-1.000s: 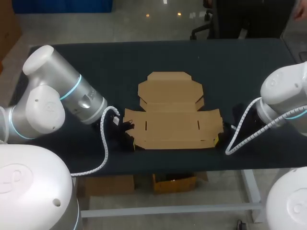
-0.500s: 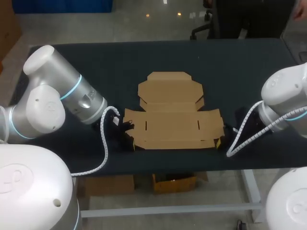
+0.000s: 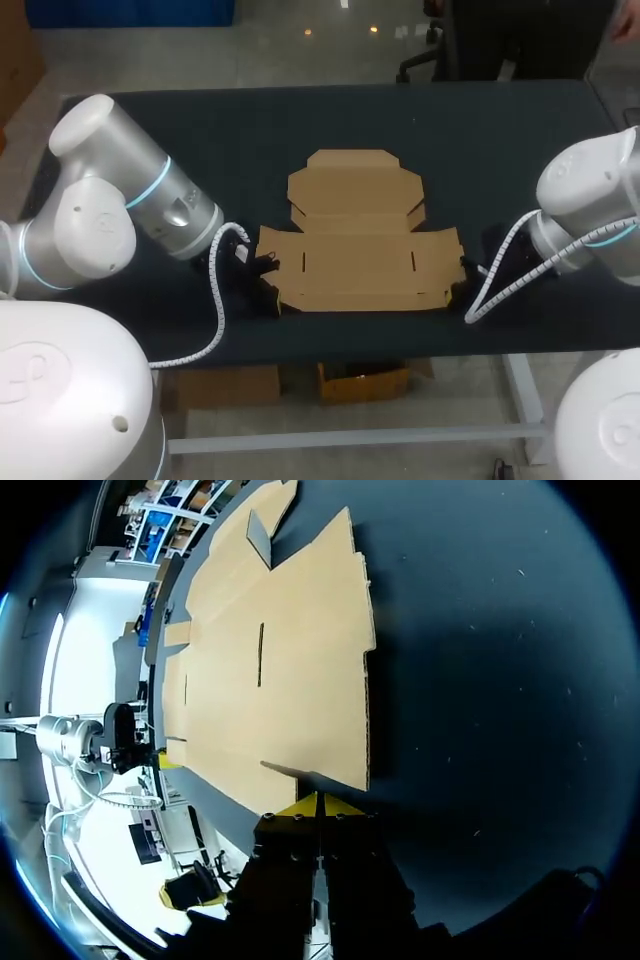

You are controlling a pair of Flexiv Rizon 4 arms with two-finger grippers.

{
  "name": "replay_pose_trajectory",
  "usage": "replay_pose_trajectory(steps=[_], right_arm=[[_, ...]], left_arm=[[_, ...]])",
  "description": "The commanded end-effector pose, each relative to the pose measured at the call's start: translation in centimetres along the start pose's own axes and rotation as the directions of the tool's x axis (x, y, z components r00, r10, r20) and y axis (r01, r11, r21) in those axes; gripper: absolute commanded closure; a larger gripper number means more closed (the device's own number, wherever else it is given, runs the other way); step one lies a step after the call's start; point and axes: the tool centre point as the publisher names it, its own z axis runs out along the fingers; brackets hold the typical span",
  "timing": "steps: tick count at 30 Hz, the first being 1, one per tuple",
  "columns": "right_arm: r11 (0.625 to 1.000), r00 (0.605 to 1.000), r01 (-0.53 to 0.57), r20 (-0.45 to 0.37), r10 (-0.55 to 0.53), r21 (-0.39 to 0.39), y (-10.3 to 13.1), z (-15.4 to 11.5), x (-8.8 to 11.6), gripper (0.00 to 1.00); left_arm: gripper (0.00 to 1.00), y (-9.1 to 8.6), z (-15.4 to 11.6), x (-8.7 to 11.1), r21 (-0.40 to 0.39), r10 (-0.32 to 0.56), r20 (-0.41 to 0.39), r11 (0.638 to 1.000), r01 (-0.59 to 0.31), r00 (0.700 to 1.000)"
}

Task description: Assemble the packaging by folding the flat box into shape, placing the metal phone stand inside, and closing the box properly

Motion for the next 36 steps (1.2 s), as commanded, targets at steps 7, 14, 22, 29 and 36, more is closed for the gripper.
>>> replay_pose_trajectory(steps=[7, 14, 22, 29, 36], right_arm=[[1.000, 1.000, 0.013, -0.017, -0.013, -0.015, 0.0, -0.2, 0.4, 1.00], [0.999, 1.000, 0.028, -0.012, -0.028, -0.020, 0.2, -0.6, 0.9, 1.00], [0.999, 0.999, 0.033, -0.014, -0.034, -0.027, 0.1, -0.8, 1.1, 1.00], [0.999, 0.999, 0.032, -0.015, -0.033, -0.027, 0.4, -0.6, 1.1, 1.00], [0.999, 0.999, 0.030, -0.018, -0.030, -0.024, 0.5, -0.6, 1.1, 1.00]], left_arm=[[1.00, 0.0, 0.0, 0.5, 0.000, 0.012, 0.012, 1.000, -0.012, 1.000], [1.00, -0.1, 0.0, 0.8, -0.003, 0.020, 0.021, 1.000, -0.020, 1.000], [1.00, -0.1, -0.2, 1.0, 0.001, 0.027, 0.033, 1.000, -0.027, 0.999], [1.00, -0.3, -0.3, 1.0, 0.010, 0.022, 0.044, 1.000, -0.023, 0.999], [1.00, -0.8, -0.4, 0.9, 0.026, -0.002, 0.053, 1.000, 0.000, 0.999]])
